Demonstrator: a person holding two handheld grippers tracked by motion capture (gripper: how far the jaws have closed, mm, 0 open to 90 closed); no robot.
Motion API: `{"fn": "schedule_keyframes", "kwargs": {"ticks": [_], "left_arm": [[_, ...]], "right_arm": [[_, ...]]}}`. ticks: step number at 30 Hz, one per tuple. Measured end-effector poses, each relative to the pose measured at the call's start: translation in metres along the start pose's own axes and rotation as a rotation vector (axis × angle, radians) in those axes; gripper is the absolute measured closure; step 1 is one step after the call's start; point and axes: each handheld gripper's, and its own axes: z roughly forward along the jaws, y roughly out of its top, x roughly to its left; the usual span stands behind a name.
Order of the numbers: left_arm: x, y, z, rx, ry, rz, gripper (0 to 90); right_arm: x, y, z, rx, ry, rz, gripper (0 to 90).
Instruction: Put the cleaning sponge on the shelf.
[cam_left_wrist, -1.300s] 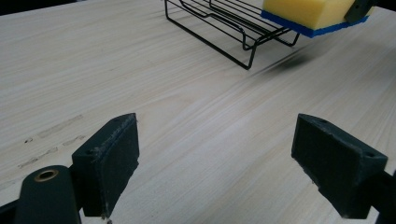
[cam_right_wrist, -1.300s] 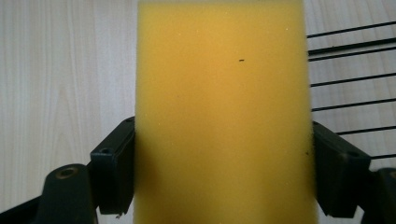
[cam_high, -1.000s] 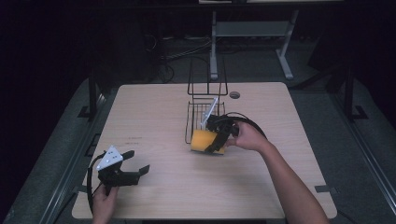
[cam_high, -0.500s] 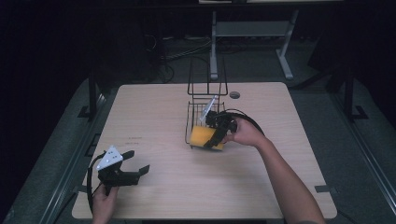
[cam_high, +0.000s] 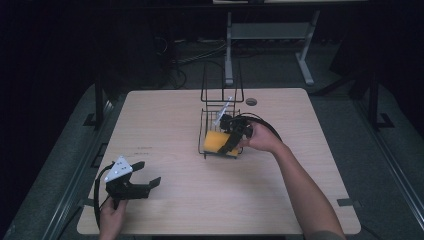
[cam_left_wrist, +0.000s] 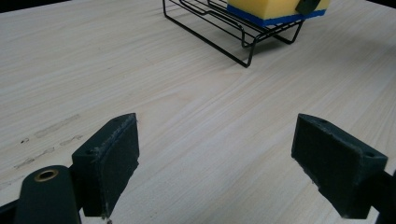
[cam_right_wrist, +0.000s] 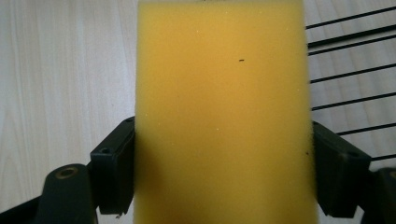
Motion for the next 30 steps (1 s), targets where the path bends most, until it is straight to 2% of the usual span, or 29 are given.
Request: {"fn": "schedule_keyframes", "kwargs": {"ticks": [3, 4, 11, 14, 20, 22, 27, 30], "left_arm": [[0.000, 0.000, 0.001, 0.001, 0.002, 0.001, 14.5], [0.000, 0.000, 0.000, 0.001, 0.000, 0.001, 14.5], [0.001, 0.000, 0.000, 0.000, -0.001, -0.001, 14.5], [0.000, 0.000, 0.000, 0.000, -0.001, 0.000, 14.5], [0.000, 0.000, 0.000, 0.000, -0.001, 0.000, 14.5], [0.000, 0.000, 0.000, 0.000, -0.001, 0.000, 14.5], [0.000, 0.000, 0.001, 0.004, -0.004, 0.003, 14.5], [-0.001, 0.000, 0.002, 0.008, -0.006, 0.008, 14.5]], "right_arm": [[-0.002, 0.001, 0.001, 0.004, 0.004, 0.002, 21.8], [-0.004, 0.003, 0.001, 0.033, -0.007, -0.009, 21.8], [-0.009, 0.010, -0.001, 0.020, -0.003, -0.005, 21.8], [-0.013, 0.012, 0.002, 0.038, -0.011, 0.001, 21.8], [-0.019, 0.017, 0.001, 0.023, -0.015, -0.003, 21.8], [-0.022, 0.016, 0.000, 0.007, -0.013, 0.005, 21.7], [-0.025, 0.013, 0.002, 0.020, -0.017, 0.014, 21.6], [-0.029, 0.010, 0.002, 0.007, -0.016, 0.024, 21.5]]}}
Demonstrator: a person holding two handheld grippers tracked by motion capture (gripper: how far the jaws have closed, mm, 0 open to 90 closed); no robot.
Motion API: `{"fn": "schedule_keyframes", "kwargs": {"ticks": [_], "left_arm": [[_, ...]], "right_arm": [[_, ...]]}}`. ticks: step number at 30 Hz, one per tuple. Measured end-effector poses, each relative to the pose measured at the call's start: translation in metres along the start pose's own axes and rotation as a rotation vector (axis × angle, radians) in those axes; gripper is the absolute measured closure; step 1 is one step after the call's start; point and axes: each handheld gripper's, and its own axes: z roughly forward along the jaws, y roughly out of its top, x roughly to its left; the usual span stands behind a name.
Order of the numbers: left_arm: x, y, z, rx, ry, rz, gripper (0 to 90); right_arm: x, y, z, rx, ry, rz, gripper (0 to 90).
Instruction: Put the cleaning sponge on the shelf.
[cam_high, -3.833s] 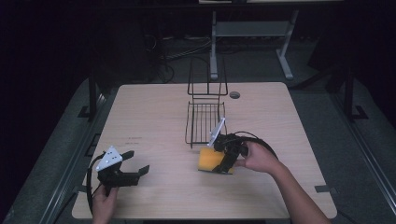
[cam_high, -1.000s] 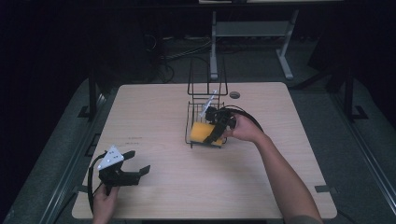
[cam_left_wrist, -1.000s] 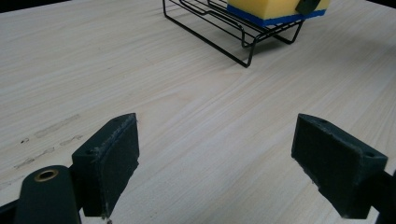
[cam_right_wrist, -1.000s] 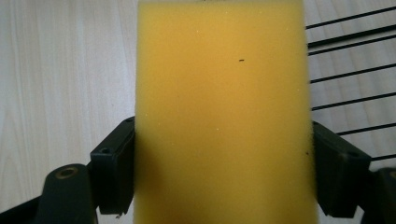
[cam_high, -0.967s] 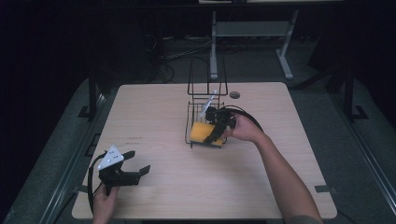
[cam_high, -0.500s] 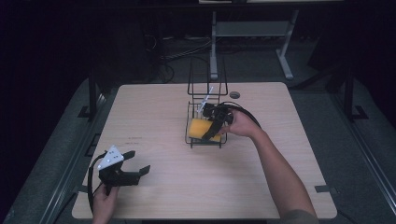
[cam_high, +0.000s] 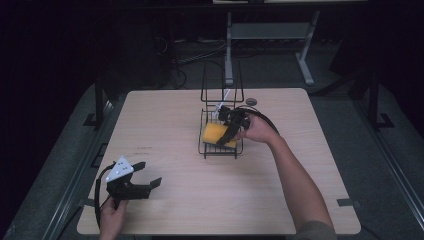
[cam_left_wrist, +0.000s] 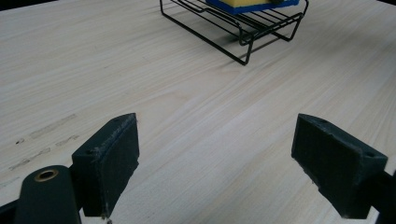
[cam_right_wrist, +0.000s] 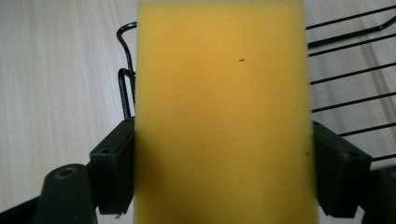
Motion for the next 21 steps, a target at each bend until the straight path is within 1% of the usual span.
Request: {"fn": "schedule_keyframes", "kwargs": {"ticks": [10, 21], "left_arm": [[0.000, 0.000, 0.000, 0.001, -0.002, -0.004, 14.5], [0.000, 0.000, 0.000, 0.001, 0.000, -0.004, 14.5]], "right_arm": [[-0.004, -0.002, 0.006, 0.007, -0.009, 0.005, 21.2], [-0.004, 0.000, 0.013, 0.015, -0.012, 0.009, 20.8]]}}
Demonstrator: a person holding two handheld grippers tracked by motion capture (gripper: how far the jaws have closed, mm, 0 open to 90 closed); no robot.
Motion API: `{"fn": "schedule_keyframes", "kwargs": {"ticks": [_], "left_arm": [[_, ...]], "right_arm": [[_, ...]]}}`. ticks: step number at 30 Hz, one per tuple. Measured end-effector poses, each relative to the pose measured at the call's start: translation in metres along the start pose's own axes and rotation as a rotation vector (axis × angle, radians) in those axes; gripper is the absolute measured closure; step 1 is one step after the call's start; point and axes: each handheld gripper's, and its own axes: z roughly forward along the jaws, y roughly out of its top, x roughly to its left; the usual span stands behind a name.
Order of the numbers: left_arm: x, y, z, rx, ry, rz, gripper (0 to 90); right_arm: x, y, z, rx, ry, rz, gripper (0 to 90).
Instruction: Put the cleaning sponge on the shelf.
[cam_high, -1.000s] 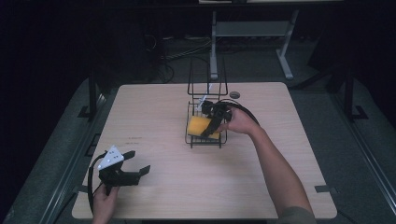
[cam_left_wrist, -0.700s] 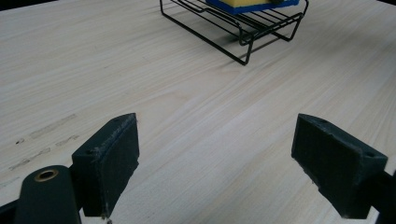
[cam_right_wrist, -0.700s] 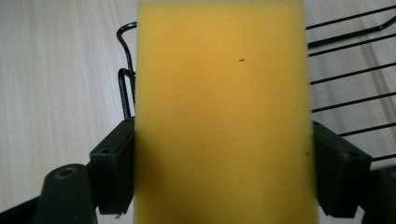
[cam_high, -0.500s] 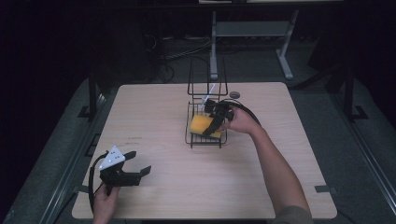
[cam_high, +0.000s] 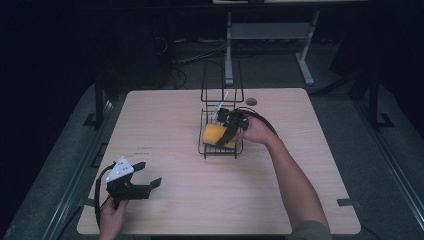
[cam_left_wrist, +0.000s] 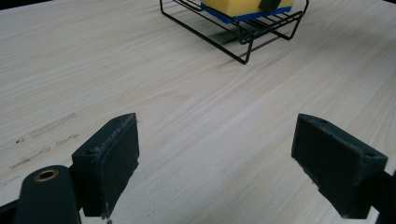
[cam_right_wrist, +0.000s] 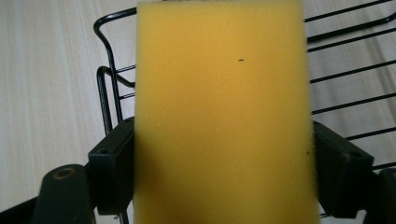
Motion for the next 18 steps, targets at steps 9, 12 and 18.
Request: {"fn": "schedule_keyframes", "kwargs": {"ticks": [9, 12, 18], "left_arm": [[0.0006, -0.0004, 0.0003, 0.002, 0.002, -0.004, 14.5], [0.0005, -0.0001, 0.0001, 0.002, 0.002, 0.001, 14.5], [0.0005, 0.0000, 0.0005, 0.003, 0.001, 0.003, 14.5]], "right_arm": [[-0.0022, -0.0010, 0.0027, -0.006, 0.007, 0.004, 19.4], [-0.0022, -0.0013, 0.0029, -0.007, 0.007, 0.004, 19.0], [-0.0024, -0.0012, 0.0017, -0.015, 0.008, 0.009, 17.1]]}}
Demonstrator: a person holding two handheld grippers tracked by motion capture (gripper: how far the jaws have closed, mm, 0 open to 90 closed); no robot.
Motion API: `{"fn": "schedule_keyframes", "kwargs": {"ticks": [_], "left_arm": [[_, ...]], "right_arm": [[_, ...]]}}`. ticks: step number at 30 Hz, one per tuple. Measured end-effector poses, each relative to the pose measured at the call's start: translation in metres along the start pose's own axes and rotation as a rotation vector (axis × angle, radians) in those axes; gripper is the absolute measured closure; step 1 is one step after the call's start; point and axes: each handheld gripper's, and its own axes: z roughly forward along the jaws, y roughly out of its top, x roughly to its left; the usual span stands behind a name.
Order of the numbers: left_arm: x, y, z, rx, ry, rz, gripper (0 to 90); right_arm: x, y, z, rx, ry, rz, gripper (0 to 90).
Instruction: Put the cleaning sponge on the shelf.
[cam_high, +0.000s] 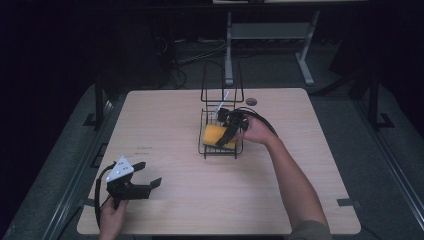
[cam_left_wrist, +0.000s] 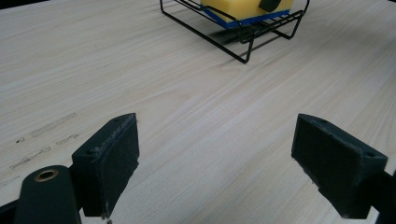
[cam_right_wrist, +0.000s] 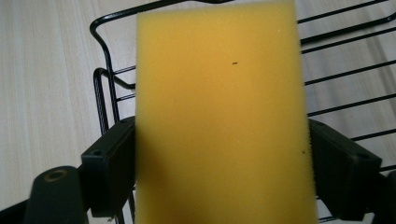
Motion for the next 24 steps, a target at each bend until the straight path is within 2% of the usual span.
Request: {"fn": "schedule_keyframes", "kwargs": {"ticks": [12, 24], "left_arm": [[-0.001, -0.001, -0.002, 0.001, 0.001, -0.002, 14.5], [-0.002, -0.001, 0.000, 0.007, -0.006, 0.004, 14.5]], "right_arm": [[0.002, 0.001, -0.006, -0.024, -0.001, 0.000, 15.5], [0.004, 0.000, -0.017, -0.042, -0.028, -0.009, 15.2]]}}
